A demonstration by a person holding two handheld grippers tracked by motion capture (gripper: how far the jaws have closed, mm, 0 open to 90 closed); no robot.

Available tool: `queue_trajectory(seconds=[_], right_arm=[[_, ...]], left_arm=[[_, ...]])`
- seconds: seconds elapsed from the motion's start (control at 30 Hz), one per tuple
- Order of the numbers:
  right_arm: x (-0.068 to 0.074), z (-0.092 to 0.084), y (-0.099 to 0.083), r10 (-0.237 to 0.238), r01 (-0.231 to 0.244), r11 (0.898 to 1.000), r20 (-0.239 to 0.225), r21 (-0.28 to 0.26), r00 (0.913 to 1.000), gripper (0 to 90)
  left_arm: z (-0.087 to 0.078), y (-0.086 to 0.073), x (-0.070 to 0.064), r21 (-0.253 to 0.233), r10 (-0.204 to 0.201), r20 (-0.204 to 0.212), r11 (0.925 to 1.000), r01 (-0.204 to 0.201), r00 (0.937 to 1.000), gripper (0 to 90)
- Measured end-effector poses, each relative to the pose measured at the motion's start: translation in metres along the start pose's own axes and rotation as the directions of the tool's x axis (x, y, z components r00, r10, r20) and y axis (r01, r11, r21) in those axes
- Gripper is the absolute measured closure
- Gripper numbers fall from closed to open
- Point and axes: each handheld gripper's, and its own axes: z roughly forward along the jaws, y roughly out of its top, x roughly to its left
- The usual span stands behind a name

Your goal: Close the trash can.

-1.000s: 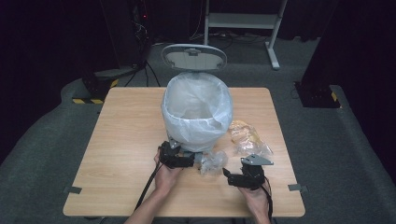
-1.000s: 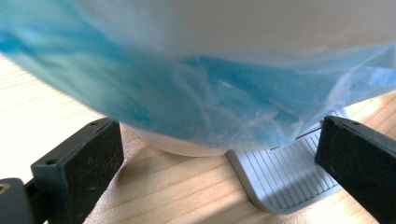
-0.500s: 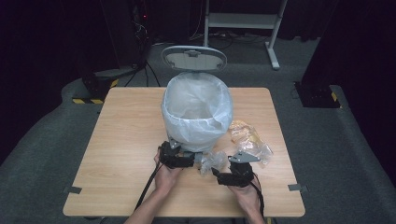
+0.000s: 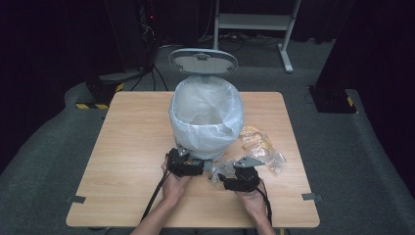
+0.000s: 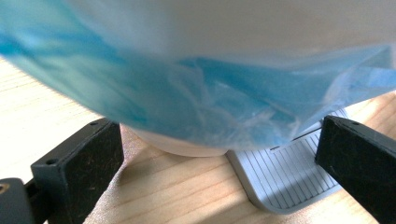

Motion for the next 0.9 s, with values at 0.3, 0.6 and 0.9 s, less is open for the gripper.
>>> queue_trajectory(seconds=[0.3,0.6,0.9], right_arm=[[-0.004,0.006,-0.007,0.006,-0.006,1.0,0.0,0.02,1.0,43.7],[-0.01,0.01,-0.012,0.022,-0.02,0.998,-0.043,0.059,0.9988,68.2],[-0.011,0.01,-0.015,0.025,-0.021,0.997,-0.058,0.068,0.998,79.2]], left_arm=[[-0.002,0.0,0.002,0.03,0.03,0.008,0.9991,-0.031,0.9995,1.1],[0.0,0.0,0.001,0.002,0.0,0.002,1.0,0.0,1.0,1.2],[0.001,0.0,0.001,0.0,-0.01,0.007,0.9999,0.01,0.9999,1.2]])
